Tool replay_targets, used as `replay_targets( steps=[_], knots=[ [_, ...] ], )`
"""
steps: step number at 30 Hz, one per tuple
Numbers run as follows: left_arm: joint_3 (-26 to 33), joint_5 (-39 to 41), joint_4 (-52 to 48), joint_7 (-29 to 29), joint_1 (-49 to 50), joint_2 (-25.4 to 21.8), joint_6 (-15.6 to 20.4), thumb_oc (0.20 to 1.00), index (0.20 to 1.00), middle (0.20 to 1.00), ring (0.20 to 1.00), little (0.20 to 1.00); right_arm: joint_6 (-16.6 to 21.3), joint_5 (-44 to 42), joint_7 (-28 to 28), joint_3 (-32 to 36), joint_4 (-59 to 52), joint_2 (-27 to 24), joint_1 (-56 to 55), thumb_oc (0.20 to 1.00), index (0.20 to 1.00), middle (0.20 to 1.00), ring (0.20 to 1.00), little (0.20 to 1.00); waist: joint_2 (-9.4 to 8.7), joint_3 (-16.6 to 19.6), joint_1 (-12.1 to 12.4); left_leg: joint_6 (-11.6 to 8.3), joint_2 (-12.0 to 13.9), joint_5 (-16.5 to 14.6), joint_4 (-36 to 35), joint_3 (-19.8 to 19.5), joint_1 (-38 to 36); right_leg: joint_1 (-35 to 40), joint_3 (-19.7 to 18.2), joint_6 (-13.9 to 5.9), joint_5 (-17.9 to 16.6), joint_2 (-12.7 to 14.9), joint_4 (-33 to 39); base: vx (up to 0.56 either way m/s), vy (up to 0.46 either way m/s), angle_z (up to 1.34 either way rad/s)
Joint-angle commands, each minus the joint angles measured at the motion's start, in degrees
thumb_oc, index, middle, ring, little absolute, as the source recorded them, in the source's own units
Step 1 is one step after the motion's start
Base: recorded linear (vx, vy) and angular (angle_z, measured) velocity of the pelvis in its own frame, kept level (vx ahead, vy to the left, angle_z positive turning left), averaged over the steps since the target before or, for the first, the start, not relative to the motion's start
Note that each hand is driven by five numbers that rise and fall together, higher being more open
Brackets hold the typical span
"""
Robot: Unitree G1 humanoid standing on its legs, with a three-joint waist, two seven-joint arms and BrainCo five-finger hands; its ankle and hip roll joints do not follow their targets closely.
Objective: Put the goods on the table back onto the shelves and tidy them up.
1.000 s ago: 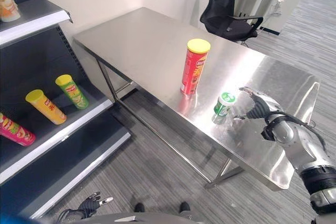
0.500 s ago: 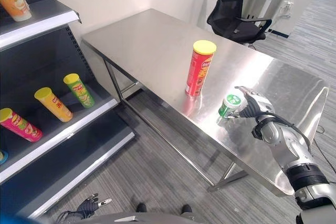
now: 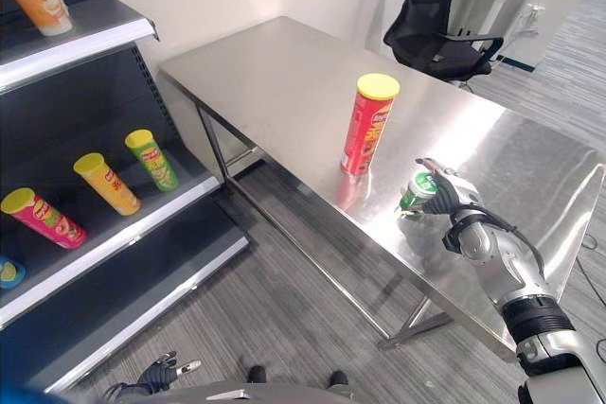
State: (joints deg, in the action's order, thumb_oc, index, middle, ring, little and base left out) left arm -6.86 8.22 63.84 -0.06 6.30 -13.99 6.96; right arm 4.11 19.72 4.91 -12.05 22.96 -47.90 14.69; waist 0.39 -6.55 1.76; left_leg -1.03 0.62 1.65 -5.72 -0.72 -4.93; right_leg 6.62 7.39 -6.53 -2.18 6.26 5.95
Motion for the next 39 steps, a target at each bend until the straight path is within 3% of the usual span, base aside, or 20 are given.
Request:
replay_targets(
  steps=[1,2,4,5,14,17,21,25,26,30,35,39],
  knots=[
    [-2.2,-0.62,2.61,1.37,-3.95,-2.15,0.55,1.0,1.0,1.0,1.0,1.0,0.4,-1.45,2.7,-2.58,1.4,0.25,5.85,1.0,1.0,1.0,1.0,1.0,-1.81,0.13,1.61,-3.78,2.21,-4.29,0.72,1.39,0.0,1.15,4.58,-3.99,0.21,5.59,-0.95,0.0,0.0,0.0],
    [-2.15,-0.58,2.58,1.42,-3.92,-2.17,0.57,1.0,1.0,1.0,1.0,1.0,0.4,-1.48,2.76,-2.53,1.48,0.33,5.83,1.0,1.0,1.0,1.0,1.0,-1.79,0.13,1.63,-3.77,2.21,-4.29,0.72,1.36,-0.01,1.17,4.57,-3.98,0.22,5.58,-0.95,0.0,0.0,0.0],
    [-2.08,-0.51,2.38,1.53,-3.81,-2.19,0.51,1.0,1.0,1.0,1.0,1.0,0.18,-1.23,3.17,-2.39,1.42,0.71,5.73,0.351,0.351,0.351,0.351,0.351,-1.78,0.18,1.7,-3.77,2.19,-4.29,0.72,1.38,-0.01,1.22,4.62,-3.97,0.26,5.59,-0.95,0.0,0.0,0.0],
    [-2.14,-0.53,2.3,1.57,-3.76,-2.12,0.53,1.0,1.0,1.0,1.0,1.0,0.14,-1.17,3.32,-2.23,1.46,0.91,5.7,0.2,0.2,0.2,0.2,0.2,-1.74,0.2,1.72,-3.77,2.2,-4.3,0.72,1.36,0.0,1.21,4.66,-3.97,0.3,5.59,-0.95,0.0,0.0,0.0],
    [-1.94,-0.57,2.01,1.72,-3.91,-2.1,0.39,1.0,1.0,1.0,1.0,1.0,0.01,-0.53,4.38,-0.99,0.35,1.35,4.8,0.2,0.2,0.2,0.2,0.2,-1.84,0.23,1.7,-3.81,2.23,-4.38,0.72,1.27,0.01,1.36,5.03,-3.95,0.42,5.55,-0.95,0.0,0.0,0.0],
    [-1.35,-0.83,2.27,1.75,-3.97,-1.97,0.43,1.0,1.0,1.0,1.0,1.0,0.33,-0.2,5.41,1.54,-2.71,0.97,2.79,0.2,0.2,0.2,0.2,0.2,-1.87,0.36,1.48,-3.84,2.38,-4.51,0.72,1.35,-0.23,1.45,5.08,-3.95,0.51,5.45,-0.95,0.0,0.0,0.0],
    [-0.04,-1.43,1.83,2.1,-4.02,-1.79,0.21,1.0,1.0,1.0,1.0,1.0,1.23,-1.16,8.14,10.55,-12.28,0.28,-2.81,0.2,0.2,0.2,0.2,0.2,-1.77,0.41,0.66,-3.89,2.54,-4.68,0.72,1.48,-0.33,1.44,5.02,-3.93,0.66,5.25,-0.95,0.01,-0.011,0.03],
    [0.79,-1.52,1.64,2.04,-4.03,-1.75,0.04,1.0,1.0,1.0,1.0,1.0,2.82,-4.35,9.05,16.79,-19.49,0.42,-5.99,0.2,0.2,0.2,0.2,0.2,-1.7,0.5,0.18,-3.97,2.73,-4.82,0.72,1.59,-0.5,1.41,4.77,-3.83,0.91,5.0,-0.95,0.0,-0.013,0.0],
    [1.51,-1.49,1.22,1.97,-3.94,-1.98,-0.04,1.0,1.0,1.0,1.0,1.0,4.53,-8.16,8.8,20.9,-24.71,0.71,-7.56,0.2,0.2,0.2,0.2,0.2,-1.7,0.6,-0.22,-4.15,3.06,-4.83,0.72,1.51,-0.58,1.43,4.41,-3.58,1.31,4.56,-0.95,0.0,-0.059,-0.02],
    [2.2,-0.82,0.5,1.18,-3.48,-2.45,-0.04,1.0,1.0,1.0,1.0,1.0,7.54,-16.94,6.91,25.83,-29.5,2.63,-9.05,0.2,0.2,0.2,0.2,0.2,-1.76,0.86,-0.27,-4.84,3.93,-4.39,0.72,0.92,-0.14,1.56,4.21,-2.96,2.23,3.52,-0.95,-0.01,-0.082,0.0],
    [1.97,1.12,-0.75,0.18,-3.4,-3.03,0.19,1.0,1.0,1.0,1.0,1.0,10.73,-24.9,3.35,27.18,-34.68,2.54,-7.49,0.2,0.2,0.2,0.2,0.2,-1.99,0.51,0.56,-6.72,5.89,-2.19,0.72,-1.58,2.11,1.41,4.42,-1.27,3.77,0.89,-1.02,-0.06,-0.156,0.17],
    [1.66,2.09,-1.17,-0.02,-3.18,-2.73,0.25,1.0,1.0,1.0,1.0,1.0,12.0,-26.61,1.43,26.08,-37.43,1.23,-5.78,0.2,0.2,0.2,0.2,0.2,-2.11,-0.14,1.7,-8.14,7.45,0.21,0.72,-4.94,4.32,1.44,5.75,0.26,5.29,-1.81,-0.95,-0.08,-0.176,0.38]
  ],
)
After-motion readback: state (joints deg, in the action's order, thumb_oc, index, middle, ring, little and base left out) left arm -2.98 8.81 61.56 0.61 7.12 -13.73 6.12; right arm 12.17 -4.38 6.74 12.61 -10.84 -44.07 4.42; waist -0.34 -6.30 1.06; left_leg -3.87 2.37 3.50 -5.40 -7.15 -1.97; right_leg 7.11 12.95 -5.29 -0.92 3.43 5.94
